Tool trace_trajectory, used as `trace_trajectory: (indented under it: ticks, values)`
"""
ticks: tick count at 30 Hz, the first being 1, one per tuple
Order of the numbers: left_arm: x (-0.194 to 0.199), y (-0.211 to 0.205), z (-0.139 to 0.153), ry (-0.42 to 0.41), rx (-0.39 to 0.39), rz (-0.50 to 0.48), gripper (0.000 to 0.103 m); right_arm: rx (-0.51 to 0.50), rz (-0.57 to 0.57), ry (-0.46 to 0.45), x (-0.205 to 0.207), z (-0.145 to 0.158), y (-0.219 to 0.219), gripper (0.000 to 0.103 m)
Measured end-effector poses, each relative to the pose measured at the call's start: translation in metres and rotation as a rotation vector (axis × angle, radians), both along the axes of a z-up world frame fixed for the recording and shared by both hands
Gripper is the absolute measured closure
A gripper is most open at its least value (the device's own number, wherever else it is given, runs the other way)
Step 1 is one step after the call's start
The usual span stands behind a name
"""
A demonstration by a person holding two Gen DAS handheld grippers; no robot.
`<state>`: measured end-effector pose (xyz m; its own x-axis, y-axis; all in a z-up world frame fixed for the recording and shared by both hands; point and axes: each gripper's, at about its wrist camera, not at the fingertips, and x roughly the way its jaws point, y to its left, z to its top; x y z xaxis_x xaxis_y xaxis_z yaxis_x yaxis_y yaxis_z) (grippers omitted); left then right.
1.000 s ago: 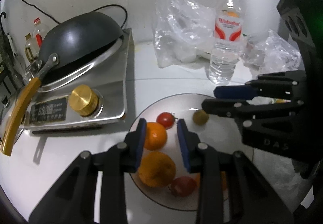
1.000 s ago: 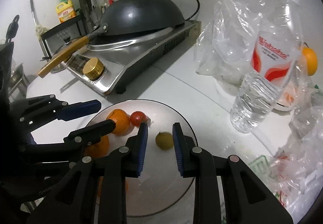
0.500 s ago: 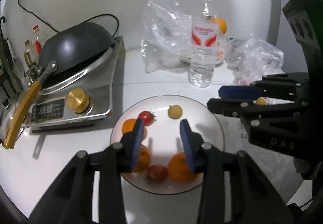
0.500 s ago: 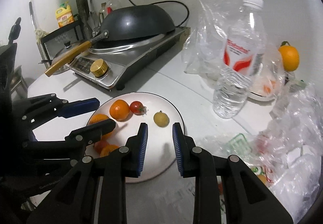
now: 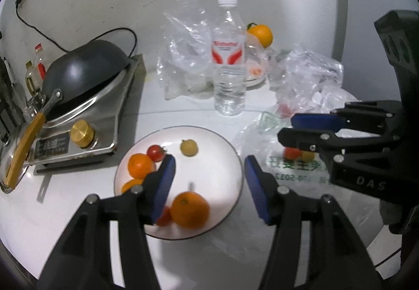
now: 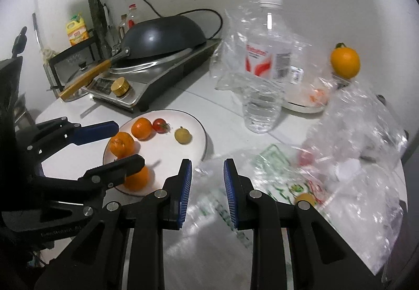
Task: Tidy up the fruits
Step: 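Move both open tools back to the fruit on the plastic bag, then grasp a small yellow fruit with the right tool while the left tool grasps a red cherry tomato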
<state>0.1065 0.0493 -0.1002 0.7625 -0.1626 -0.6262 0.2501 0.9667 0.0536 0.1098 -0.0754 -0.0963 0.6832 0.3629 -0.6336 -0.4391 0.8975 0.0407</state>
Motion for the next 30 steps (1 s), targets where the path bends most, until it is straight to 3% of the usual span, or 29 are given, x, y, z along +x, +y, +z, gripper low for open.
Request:
trace_trajectory:
  ticks: [13, 30]
  values:
    - [-0.005, -0.051, -0.017, 0.048, -0.014, -0.062, 0.047, 0.014, -0.075, 0.027, -0.017, -0.015, -0.065, 0.076]
    - [0.017, -0.107, -0.044, 0.099, 0.058, -0.109, 0.047, 0.037, -0.065, 0.114, 0.012, -0.051, -0.104, 0.076]
